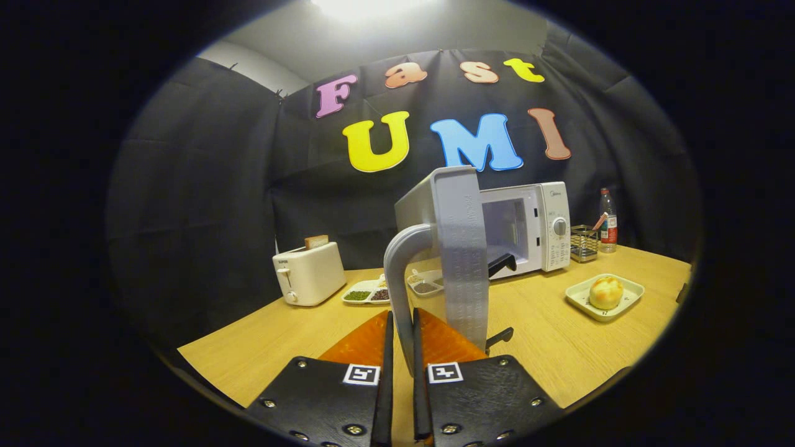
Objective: Open the microwave, put the food inside, and close the microwave door.
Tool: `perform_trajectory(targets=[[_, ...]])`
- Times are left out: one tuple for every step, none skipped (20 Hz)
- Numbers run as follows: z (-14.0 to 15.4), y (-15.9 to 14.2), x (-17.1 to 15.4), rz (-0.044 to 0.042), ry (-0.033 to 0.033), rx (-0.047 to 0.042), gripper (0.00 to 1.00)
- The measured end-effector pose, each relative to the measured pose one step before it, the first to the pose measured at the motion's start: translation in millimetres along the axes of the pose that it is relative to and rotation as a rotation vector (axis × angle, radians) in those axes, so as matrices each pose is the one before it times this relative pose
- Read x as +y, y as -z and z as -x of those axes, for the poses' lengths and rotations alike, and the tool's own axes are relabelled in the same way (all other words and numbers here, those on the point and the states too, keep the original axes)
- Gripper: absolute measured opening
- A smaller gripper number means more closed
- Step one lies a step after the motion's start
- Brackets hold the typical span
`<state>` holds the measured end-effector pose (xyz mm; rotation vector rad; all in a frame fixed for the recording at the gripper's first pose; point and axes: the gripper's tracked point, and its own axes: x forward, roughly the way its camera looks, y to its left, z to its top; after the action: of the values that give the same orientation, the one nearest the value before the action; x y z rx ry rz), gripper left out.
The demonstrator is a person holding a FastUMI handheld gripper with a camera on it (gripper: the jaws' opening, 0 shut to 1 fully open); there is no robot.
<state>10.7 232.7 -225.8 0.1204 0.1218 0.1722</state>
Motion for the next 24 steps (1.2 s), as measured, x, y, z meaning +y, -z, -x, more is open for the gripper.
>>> perform_trajectory(targets=[[4.89,3.09,14.69,0.00047,-0.03106,-0.00470,0.14],[2.66,3.41,11.00,0.00966,-0.02313,-0.00124,0.14],[2.13,1.42,6.97,0.00785,-0.02690,-0.00356,0.14],[-0.92,1.27,3.76,0.00475,-0.01238,0.00509,0.13],[0.72,1.21,-2.00,0.00021,0.00153,0.00903,0.13],[2.52,-0.35,1.15,-0.00671,-0.01862,0.00874,0.13],[4.14,-2.52,4.28,-0.00926,-0.01724,0.00323,0.14],[6.76,-4.01,2.49,-0.00286,-0.01736,-0.00450,0.14],[9.27,-7.21,-0.99,0.00137,-0.01307,-0.01369,0.14],[9.49,-11.98,-3.32,-0.00449,-0.00808,-0.02252,0.14],[8.08,-10.77,-6.78,-0.01472,-0.00556,-0.02000,0.14],[4.88,-13.13,-8.74,-0.01293,-0.00408,-0.01409,0.14],[2.06,-9.59,-13.50,-0.00344,0.00528,0.00337,0.14],[0.68,-7.76,-17.87,0.00695,0.01490,0.01284,0.14],[-0.27,-5.11,-21.04,0.01720,0.01878,0.01774,0.14],[-1.26,-5.30,-20.52,0.02132,0.01886,0.00326,0.14],[-1.89,-3.59,-21.52,0.02978,0.02256,0.00593,0.15],[-1.82,2.27,-22.38,0.03852,0.03688,0.02064,0.36],[-2.54,6.64,-25.19,0.03456,0.05076,0.02491,0.47],[-3.90,7.26,-24.45,0.03044,0.05633,0.02468,0.63],[-5.18,9.93,-20.53,0.02676,0.05268,0.03174,0.70],[-5.67,8.28,-19.85,0.02040,0.04997,0.02536,0.83],[-6.32,7.43,-19.10,0.01633,0.05812,0.02033,0.87],[-7.88,7.07,-20.35,0.01519,0.06048,0.02003,0.90]])
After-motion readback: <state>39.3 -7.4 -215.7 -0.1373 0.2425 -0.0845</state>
